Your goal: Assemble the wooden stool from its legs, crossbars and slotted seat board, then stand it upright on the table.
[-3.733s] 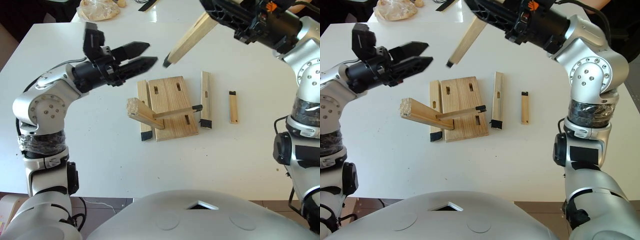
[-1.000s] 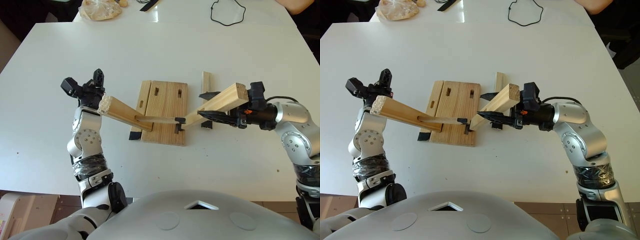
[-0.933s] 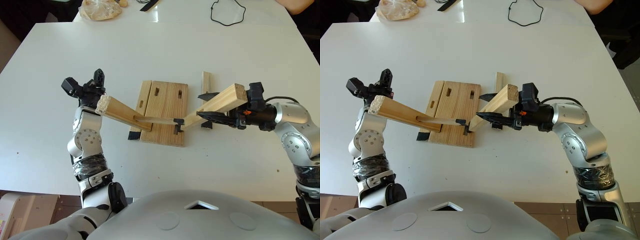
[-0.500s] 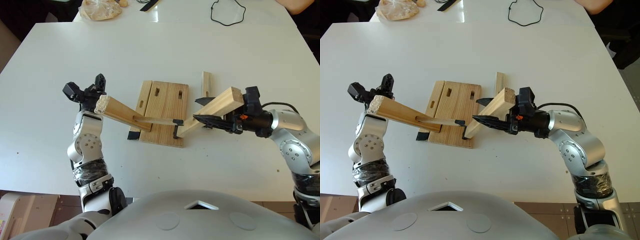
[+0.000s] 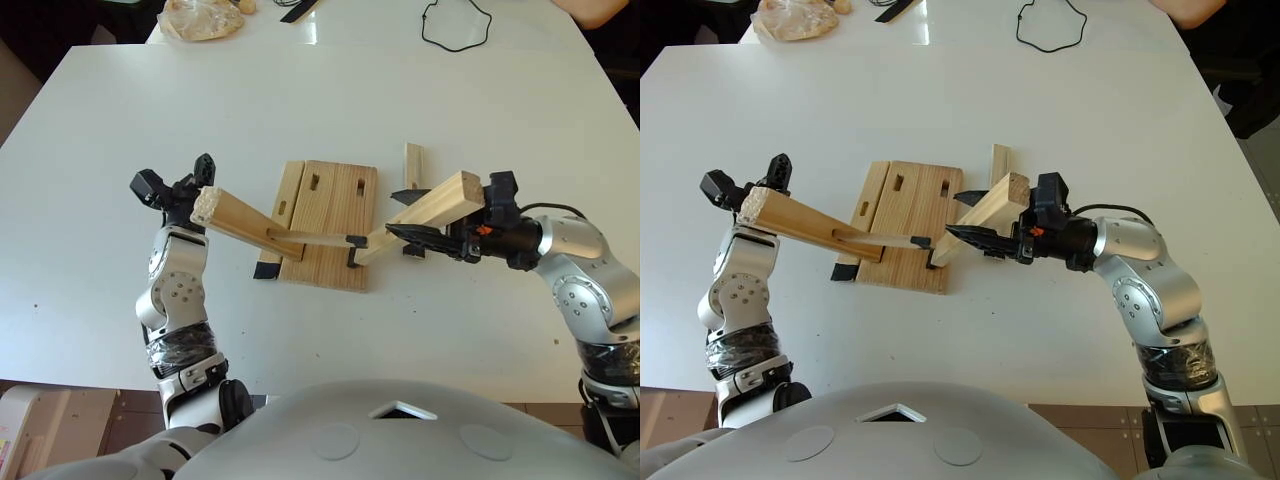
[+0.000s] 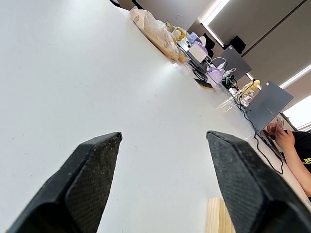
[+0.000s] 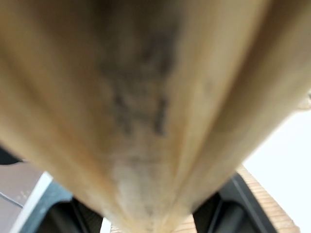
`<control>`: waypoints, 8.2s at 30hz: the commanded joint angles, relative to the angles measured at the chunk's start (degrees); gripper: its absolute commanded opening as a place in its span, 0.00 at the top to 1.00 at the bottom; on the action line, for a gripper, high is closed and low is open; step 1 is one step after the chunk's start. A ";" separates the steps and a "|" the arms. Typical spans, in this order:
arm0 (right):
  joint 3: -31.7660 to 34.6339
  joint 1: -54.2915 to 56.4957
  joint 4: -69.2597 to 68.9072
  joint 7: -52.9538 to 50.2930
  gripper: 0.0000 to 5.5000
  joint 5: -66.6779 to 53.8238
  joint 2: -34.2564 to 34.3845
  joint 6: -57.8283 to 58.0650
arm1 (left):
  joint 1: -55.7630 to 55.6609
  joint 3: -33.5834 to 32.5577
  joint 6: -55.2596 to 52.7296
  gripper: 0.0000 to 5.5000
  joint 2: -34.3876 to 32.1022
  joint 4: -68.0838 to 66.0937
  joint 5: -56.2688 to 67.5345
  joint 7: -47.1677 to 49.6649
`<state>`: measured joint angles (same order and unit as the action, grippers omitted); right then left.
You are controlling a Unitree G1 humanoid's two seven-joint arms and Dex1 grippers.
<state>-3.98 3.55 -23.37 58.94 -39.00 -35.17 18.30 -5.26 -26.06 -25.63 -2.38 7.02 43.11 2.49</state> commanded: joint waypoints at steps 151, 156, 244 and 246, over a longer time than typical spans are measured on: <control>3.69 9.98 14.36 -2.30 0.38 10.76 -3.22 3.30 | 10.70 8.63 -4.21 1.00 -16.07 21.77 2.08 -10.12; 13.21 -4.24 1.11 -4.42 0.38 5.58 -7.87 10.75 | 14.93 10.42 -2.49 1.00 -14.22 25.21 -10.03 -2.90; 15.78 15.27 -2.65 -29.00 0.99 9.74 16.45 28.29 | -13.02 9.80 -23.62 1.00 -9.59 31.89 -5.32 -9.47; 14.51 13.34 -5.20 -31.32 0.99 8.31 18.49 29.19 | -12.72 10.05 -23.15 1.00 -9.69 31.80 -5.33 -9.21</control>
<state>12.93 19.38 -26.21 29.19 -29.19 -18.55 45.22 -18.05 -16.44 -48.75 -11.20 38.19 37.40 -7.37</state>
